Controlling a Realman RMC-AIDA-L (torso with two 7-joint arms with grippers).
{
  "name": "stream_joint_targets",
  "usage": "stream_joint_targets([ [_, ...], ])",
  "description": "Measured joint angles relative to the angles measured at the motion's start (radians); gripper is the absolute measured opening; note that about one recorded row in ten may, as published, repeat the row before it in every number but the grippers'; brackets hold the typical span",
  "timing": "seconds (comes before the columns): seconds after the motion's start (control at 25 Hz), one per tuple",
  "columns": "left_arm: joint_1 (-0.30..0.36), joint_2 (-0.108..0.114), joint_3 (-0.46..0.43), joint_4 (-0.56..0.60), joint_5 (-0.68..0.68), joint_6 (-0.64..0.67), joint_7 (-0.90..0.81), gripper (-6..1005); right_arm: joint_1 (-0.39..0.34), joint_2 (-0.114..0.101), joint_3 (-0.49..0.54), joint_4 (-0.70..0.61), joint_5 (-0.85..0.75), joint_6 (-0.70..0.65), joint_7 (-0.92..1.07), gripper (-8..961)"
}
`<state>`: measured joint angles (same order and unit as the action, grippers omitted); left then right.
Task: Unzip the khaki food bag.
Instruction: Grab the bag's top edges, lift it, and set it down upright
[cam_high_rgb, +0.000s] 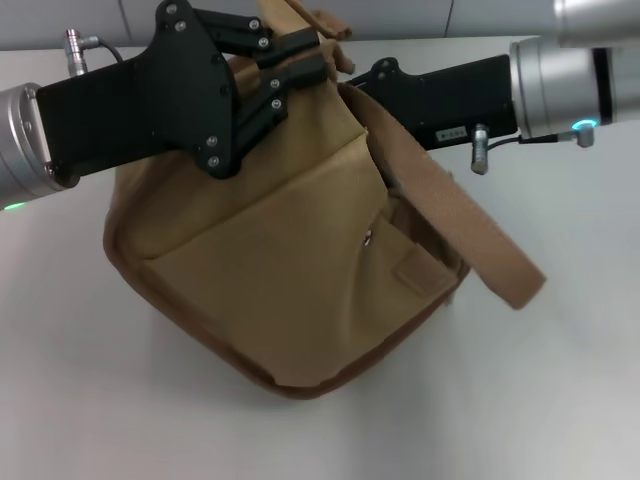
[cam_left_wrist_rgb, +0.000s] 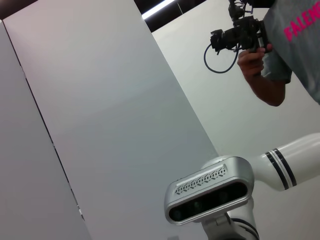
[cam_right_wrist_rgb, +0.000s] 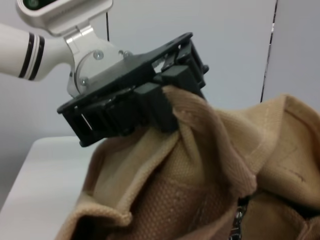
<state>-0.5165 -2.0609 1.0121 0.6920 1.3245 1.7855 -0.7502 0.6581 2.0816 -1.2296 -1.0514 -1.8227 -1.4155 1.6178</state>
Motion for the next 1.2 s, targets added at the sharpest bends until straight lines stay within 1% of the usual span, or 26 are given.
stream_joint_targets([
  [0.04, -0.002, 0.002, 0.0, 0.0, 0.0, 0.0, 0.0, 83, 0.0, 0.001, -0.021, -0.004, 0.003, 0.024, 0.0, 395],
  [0.24, -0.005, 0.002, 0.0, -0.001, 0.0, -0.001, 0.0, 83, 0.003, 0.004, -0.055, -0.003, 0.02, 0.074, -0.007, 392],
  [0.48, -0.007, 0.002, -0.006, -0.002, 0.0, -0.002, 0.0, 83, -0.008, 0.006, -0.072, 0.016, 0.099, 0.116, -0.065, 205],
  [0.68, -0.006, 0.002, -0.009, -0.002, -0.001, -0.003, 0.0, 83, -0.02, 0.005, -0.071, 0.029, 0.137, 0.124, -0.091, 4],
  [1.0, 0.007, 0.0, -0.027, -0.002, -0.002, -0.003, 0.007, 83, -0.078, 0.0, -0.057, 0.015, 0.165, 0.112, -0.097, -1],
  [1.08, 0.011, -0.002, -0.032, -0.002, -0.002, -0.003, 0.009, 83, -0.096, -0.001, -0.025, 0.014, 0.167, 0.084, -0.105, -1],
  [1.12, 0.012, -0.002, -0.033, -0.002, -0.002, -0.003, 0.01, 83, -0.096, -0.001, -0.025, 0.014, 0.167, 0.084, -0.105, -1],
  [1.2, 0.013, -0.003, -0.033, -0.002, -0.003, -0.003, 0.01, 83, -0.1, -0.001, 0.015, 0.026, 0.168, 0.045, -0.113, -1],
])
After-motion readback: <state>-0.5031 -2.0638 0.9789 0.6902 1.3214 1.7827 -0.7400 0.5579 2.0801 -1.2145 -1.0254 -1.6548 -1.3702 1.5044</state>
